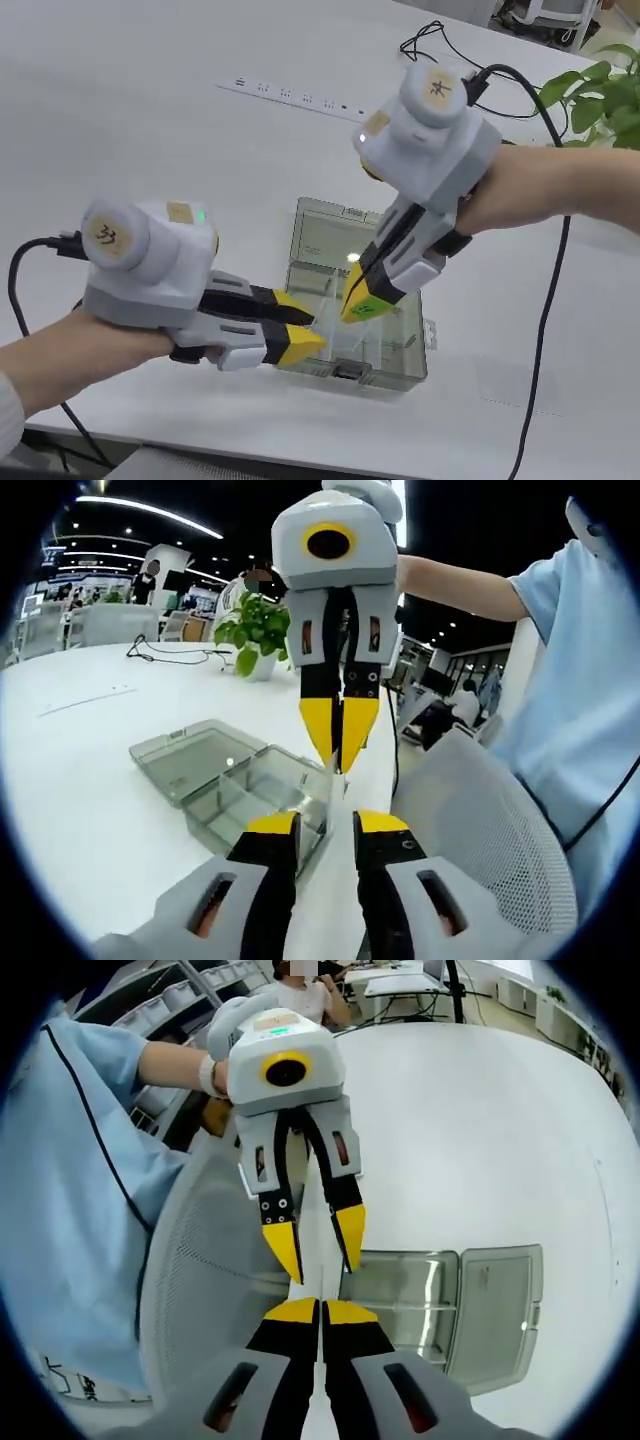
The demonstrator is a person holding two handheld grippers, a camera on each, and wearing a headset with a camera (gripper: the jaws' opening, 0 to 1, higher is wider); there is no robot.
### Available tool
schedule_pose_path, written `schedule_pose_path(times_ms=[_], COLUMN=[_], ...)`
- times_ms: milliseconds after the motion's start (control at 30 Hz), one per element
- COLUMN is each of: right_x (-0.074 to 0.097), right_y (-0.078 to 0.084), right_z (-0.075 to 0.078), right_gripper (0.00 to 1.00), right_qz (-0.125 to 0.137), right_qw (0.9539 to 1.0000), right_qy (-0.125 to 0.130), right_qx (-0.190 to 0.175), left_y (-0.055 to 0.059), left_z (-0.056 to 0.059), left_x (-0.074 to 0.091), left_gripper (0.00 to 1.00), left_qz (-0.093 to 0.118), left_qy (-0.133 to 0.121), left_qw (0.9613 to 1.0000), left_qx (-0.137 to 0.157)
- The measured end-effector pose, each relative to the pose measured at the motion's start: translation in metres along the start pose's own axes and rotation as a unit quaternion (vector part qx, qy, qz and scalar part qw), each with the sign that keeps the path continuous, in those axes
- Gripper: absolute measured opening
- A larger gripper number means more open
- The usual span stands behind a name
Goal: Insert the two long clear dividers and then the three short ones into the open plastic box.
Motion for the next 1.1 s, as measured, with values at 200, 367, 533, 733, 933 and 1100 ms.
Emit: schedule_pose_path(times_ms=[200,367,533,733,933,1100], right_x=[0.0,-0.001,-0.003,-0.009,-0.015,-0.018], right_y=[0.001,0.0,-0.005,-0.009,-0.008,-0.008], right_z=[0.009,0.017,0.03,0.034,0.038,0.038], right_gripper=[0.02,0.02,0.02,0.02,0.02,0.02], right_qz=[-0.004,-0.009,-0.005,-0.005,-0.015,-0.015], right_qw=[0.999,0.9969,0.9938,0.9936,0.9937,0.9939], right_qy=[0.042,0.076,0.107,0.109,0.109,0.107], right_qx=[-0.014,-0.019,-0.029,-0.027,-0.02,-0.021], left_y=[0.003,0.006,0.012,0.018,0.022,0.024], left_z=[-0.009,-0.016,-0.02,-0.027,-0.031,-0.03], left_x=[0.007,0.012,0.015,0.018,0.024,0.026], left_gripper=[0.41,0.53,0.69,0.97,1.0,1.0], left_qz=[-0.005,-0.013,-0.027,-0.039,-0.039,-0.039], left_qy=[-0.038,-0.062,-0.086,-0.123,-0.131,-0.132], left_qw=[0.9993,0.998,0.9959,0.9916,0.9906,0.9905], left_qx=[-0.003,-0.006,-0.003,-0.004,-0.003,-0.001])
Point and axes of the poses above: the centre of the closed fingertips' face, and the gripper's own axes: x roughly backward along the fingers, z roughly to its right, y roughly out of its underside, the point moved 9 cm from there along x, roughly backward along the fingers, and after that the axes turned 3 degrees about y, right-handed, at the moved point
